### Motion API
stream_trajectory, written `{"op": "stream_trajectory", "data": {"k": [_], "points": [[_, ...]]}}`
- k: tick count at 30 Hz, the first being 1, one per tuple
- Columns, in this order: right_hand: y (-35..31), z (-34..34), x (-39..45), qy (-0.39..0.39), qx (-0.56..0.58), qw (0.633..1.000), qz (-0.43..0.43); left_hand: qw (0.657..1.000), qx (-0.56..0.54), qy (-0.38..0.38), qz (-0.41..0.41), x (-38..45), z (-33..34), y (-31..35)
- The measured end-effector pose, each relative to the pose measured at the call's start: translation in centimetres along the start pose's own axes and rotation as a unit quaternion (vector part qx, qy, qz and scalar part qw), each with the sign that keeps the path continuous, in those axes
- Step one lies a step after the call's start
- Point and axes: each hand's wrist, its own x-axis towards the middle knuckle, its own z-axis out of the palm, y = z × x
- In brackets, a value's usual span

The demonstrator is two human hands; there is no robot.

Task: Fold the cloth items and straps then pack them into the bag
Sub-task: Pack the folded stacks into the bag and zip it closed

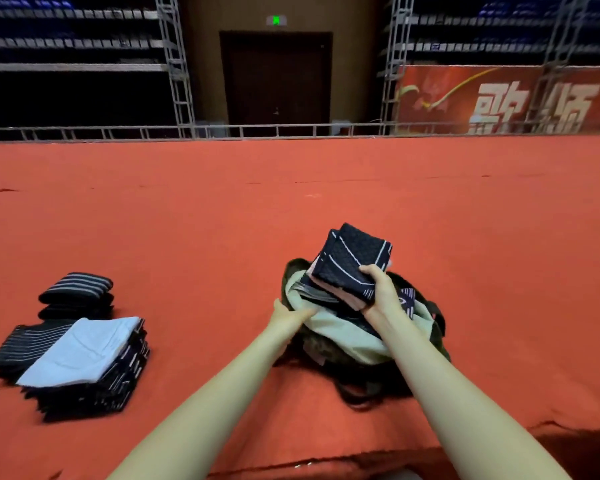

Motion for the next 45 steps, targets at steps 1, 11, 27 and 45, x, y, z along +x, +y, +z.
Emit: {"op": "stream_trajectory", "data": {"k": [1,11,27,45], "points": [[0.5,-0.7,0.4,0.012,-0.012,1.0,0.002,1.0,-0.003,0.017,0.024,0.5,0.6,-0.5],[1.3,-1.7,2.3,-0.006,-0.124,0.989,-0.085,0.994,0.05,0.045,0.087,-2.1,-2.6,-2.4],[-0.2,-3.3,1.6,-0.007,-0.065,0.998,-0.019,0.863,0.408,0.113,0.275,5.1,-1.5,5.7],[4.0,1.6,0.4,0.064,-0.229,0.962,-0.139,0.971,0.108,0.148,0.151,5.7,-3.7,5.9]]}}
